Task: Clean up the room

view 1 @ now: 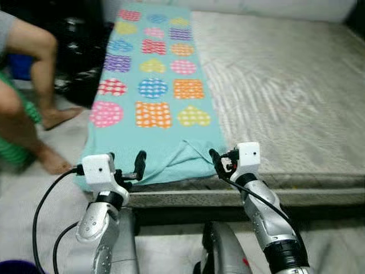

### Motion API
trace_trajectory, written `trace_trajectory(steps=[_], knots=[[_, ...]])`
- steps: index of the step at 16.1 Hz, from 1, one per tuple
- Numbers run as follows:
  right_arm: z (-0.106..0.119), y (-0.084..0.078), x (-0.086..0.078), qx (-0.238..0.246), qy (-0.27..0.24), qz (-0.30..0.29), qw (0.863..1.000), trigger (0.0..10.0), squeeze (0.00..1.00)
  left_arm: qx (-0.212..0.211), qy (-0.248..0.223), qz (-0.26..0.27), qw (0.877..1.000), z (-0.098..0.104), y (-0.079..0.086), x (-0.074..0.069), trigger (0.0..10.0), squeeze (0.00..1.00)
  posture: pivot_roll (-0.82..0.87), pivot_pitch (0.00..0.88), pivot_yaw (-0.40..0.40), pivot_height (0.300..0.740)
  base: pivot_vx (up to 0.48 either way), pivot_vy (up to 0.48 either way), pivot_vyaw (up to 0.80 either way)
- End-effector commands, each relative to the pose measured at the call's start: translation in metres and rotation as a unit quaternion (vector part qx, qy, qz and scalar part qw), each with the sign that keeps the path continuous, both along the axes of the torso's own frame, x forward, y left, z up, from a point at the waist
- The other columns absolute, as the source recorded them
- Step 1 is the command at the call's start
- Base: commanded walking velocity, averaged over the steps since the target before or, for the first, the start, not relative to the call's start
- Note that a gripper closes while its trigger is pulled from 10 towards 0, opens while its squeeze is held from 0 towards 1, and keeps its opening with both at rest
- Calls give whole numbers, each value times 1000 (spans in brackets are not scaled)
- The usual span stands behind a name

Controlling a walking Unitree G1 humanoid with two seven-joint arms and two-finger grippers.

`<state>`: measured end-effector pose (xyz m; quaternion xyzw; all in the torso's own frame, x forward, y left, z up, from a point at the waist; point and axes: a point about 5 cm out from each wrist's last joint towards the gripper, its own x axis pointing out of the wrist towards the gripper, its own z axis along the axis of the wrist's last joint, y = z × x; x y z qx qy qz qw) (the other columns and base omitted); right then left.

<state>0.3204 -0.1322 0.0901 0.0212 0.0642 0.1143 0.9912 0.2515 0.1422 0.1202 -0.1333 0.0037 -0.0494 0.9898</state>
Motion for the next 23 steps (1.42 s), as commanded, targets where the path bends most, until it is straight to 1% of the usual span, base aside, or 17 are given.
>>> trace_trajectory(steps=[1,6,10,12,13,15,16,17,20,23], knots=[[3,-4,2,-3,-7,-4,1000,10000,0,-2,-7,-3,1000,3,-2,-1,10000,0,46,169,-93,576,0,0,0],[3,-2,1,-6,-6,7,1000,10000,0,-6,-8,-5,1000,3,-3,-3,10000,0,44,180,-97,576,0,0,0],[3,-1,1,-4,-5,11,1000,10000,0,-7,-5,-6,1000,2,-3,-3,10000,0,41,187,-98,530,0,0,0],[2,0,1,-2,0,17,1000,10000,0,-7,-3,-6,1000,2,-4,-3,10000,0,41,188,-97,530,0,0,0],[1,2,1,-4,4,26,1000,10000,0,-7,-2,-6,1000,2,-3,-3,10000,0,41,188,-97,521,0,0,0],[1,5,1,-1,4,38,999,10000,0,-6,-3,-6,1000,2,-4,-2,10000,0,42,188,-96,491,0,0,0],[1,5,1,2,8,37,999,10000,0,-6,-3,-5,1000,2,-3,-2,10000,0,43,190,-96,491,0,0,0],[1,4,1,-6,8,32,999,10000,0,-6,-3,-4,1000,2,-3,-2,10000,0,43,190,-96,491,0,0,0],[4,4,5,-18,-3,51,999,10000,0,-3,-4,4,1000,3,-2,-2,10000,0,43,190,-96,491,0,0,0],[6,8,9,-21,2,77,997,10000,0,-1,-8,9,1000,5,1,-3,10000,0,52,192,-96,491,0,0,0]])
